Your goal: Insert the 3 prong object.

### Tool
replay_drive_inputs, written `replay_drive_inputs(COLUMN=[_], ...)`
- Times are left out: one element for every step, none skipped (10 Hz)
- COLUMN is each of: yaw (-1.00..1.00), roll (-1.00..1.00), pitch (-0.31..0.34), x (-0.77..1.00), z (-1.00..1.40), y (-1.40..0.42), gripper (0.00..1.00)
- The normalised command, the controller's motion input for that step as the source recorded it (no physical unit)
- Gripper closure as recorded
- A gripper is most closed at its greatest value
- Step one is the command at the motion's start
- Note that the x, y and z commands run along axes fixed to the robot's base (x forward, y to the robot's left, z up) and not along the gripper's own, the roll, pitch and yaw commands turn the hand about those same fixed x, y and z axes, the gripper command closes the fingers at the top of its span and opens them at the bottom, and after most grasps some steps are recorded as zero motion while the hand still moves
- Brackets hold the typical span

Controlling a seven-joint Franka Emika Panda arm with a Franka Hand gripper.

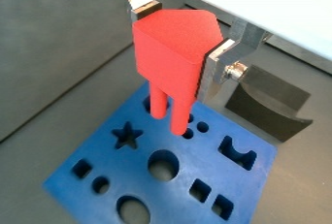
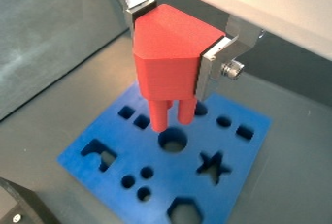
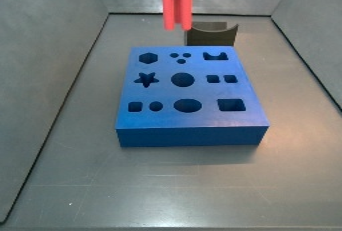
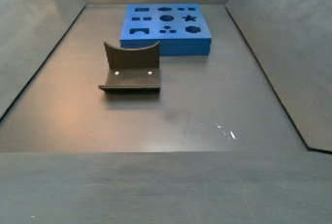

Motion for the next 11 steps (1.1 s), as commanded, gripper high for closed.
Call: replay_drive_inputs(yaw=[-0.47, -0.58, -0.67, -0.69, -0.66, -0.65, -0.66, -0.59, -0.32, 0.0, -0.05], roll=[0.1, 0.14, 0.14, 0.17, 0.16, 0.14, 0.1, 0.08, 0.0, 0.02, 0.0], pitch=[-0.163, -0.064, -0.036, -0.063, -0.127, -0.13, -0.051, 0.0, 0.0, 0.0, 0.0], x=[0.0, 0.24, 0.28, 0.17, 0.04, 0.0, 0.0, 0.0, 0.0, 0.0, 0.0], z=[-0.56, -0.52, -0.47, -0.51, -0.59, -0.56, -0.47, -0.34, -0.07, 0.0, -0.04], y=[0.38, 0.23, 0.16, 0.12, 0.12, 0.19, 0.2, 0.15, 0.09, 0.0, 0.01], gripper=[1.0, 1.0, 1.0, 1.0, 1.0, 1.0, 1.0, 1.0, 1.0, 1.0, 1.0])
